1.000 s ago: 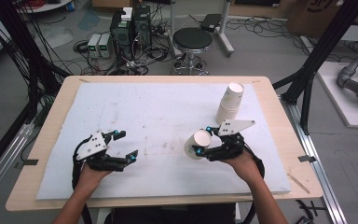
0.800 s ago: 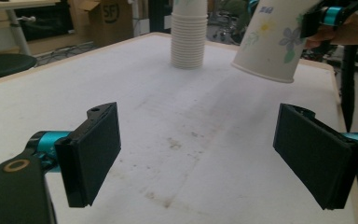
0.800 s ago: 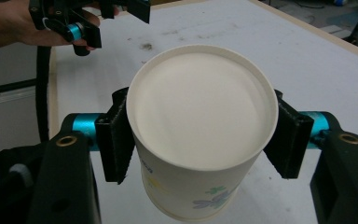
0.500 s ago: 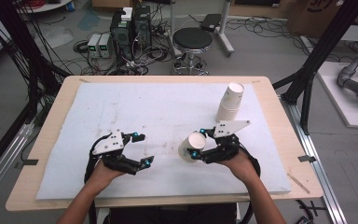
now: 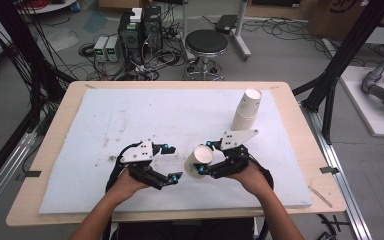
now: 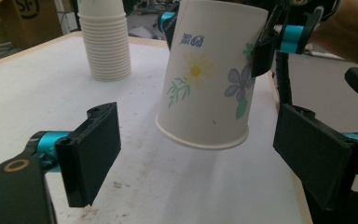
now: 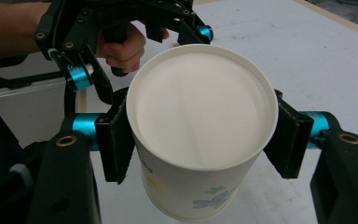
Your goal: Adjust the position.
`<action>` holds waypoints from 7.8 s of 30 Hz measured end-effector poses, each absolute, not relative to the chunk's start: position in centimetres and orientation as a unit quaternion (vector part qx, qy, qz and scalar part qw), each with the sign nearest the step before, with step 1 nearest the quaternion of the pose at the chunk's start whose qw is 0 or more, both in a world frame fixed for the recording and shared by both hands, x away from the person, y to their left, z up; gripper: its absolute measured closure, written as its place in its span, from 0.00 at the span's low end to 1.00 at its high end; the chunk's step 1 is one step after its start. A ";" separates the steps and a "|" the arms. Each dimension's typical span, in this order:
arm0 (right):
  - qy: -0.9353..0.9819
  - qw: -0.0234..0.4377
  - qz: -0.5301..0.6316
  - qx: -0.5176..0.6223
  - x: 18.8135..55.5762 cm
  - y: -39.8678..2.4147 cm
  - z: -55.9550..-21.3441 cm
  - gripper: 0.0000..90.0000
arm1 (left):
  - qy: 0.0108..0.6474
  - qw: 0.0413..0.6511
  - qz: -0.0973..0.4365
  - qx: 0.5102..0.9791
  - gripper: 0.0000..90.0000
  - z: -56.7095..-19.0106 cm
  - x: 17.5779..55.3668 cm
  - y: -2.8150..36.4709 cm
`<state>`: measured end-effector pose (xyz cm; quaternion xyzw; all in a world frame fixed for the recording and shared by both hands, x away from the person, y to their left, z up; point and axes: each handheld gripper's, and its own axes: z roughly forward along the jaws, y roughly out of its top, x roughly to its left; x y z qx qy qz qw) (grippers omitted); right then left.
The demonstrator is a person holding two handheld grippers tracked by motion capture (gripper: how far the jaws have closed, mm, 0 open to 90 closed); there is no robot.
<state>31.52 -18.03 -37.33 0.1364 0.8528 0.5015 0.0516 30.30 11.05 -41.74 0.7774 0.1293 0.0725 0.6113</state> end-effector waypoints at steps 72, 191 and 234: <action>0.929 0.034 0.368 0.011 32.4 -14.8 -35.9 0.31 | 0.018 0.346 0.028 0.938 0.38 -37.9 32.0 6.9; 0.906 0.071 0.414 0.061 31.1 -17.6 -36.6 0.22 | 0.084 0.434 0.050 0.896 0.34 -35.4 31.5 9.4; 0.952 0.117 0.282 0.008 31.4 -12.6 -37.1 0.39 | 0.090 0.371 0.048 0.923 0.33 -34.7 32.1 7.2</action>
